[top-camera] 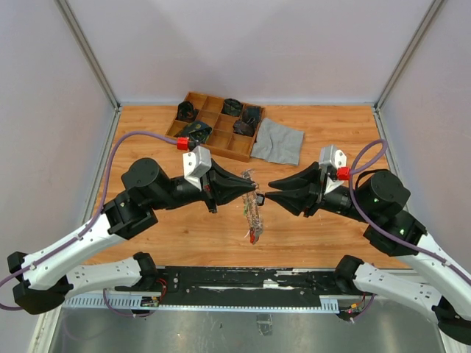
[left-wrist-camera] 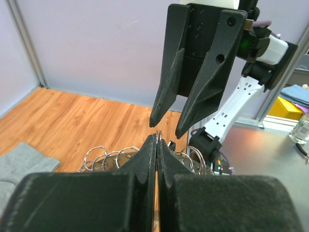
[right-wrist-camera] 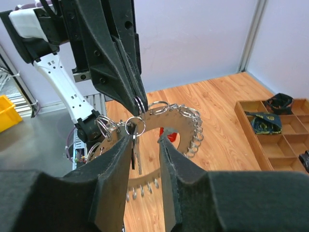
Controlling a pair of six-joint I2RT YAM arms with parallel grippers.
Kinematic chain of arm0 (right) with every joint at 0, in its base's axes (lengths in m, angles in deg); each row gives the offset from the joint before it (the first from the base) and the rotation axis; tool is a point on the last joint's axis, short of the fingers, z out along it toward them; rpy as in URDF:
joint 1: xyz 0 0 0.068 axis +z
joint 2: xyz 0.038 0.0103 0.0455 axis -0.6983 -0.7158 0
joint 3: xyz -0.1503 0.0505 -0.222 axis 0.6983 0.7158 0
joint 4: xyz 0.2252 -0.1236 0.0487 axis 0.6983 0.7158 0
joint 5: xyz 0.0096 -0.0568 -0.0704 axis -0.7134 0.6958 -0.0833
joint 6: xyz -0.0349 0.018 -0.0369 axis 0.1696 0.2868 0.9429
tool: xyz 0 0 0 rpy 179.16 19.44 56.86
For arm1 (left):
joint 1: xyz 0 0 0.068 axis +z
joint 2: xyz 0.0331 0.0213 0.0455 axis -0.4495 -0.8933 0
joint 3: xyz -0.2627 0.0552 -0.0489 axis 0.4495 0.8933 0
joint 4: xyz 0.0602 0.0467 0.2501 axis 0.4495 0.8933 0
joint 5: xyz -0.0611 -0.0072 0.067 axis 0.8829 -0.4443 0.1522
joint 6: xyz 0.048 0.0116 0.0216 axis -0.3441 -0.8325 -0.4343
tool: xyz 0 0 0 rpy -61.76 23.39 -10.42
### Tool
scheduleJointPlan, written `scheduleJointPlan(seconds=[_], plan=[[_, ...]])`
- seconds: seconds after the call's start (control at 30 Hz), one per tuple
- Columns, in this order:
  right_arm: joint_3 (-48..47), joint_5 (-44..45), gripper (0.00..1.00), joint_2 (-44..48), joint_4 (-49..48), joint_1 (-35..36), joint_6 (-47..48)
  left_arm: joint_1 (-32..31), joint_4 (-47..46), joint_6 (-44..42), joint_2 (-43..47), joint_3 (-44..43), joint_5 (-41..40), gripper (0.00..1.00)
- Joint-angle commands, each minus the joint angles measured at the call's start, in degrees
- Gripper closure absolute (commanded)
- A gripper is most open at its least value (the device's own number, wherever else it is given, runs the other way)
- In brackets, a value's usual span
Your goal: Put the keys on the keyring
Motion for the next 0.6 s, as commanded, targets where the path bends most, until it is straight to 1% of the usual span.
scheduleJointPlan(seconds=[0.0,0.4,0.57], plan=[[-2.8,-4.8,0.69,-0.7,-2.6,1.6,2.9,-0.5,-5.8,1.3,1.0,0.0,2.9,0.99],[-2.8,-6.7,0.72,-2.9,-4.4,1.6,2.1,-0.5,-5.8,1.1,0.5,-0.3,4.3,0.99],[-2.7,-8.0,0.77,-3.8,-4.9,1.6,1.6,-0.5,-5.8,1.0,0.5,-0.3,4.4,1.0]])
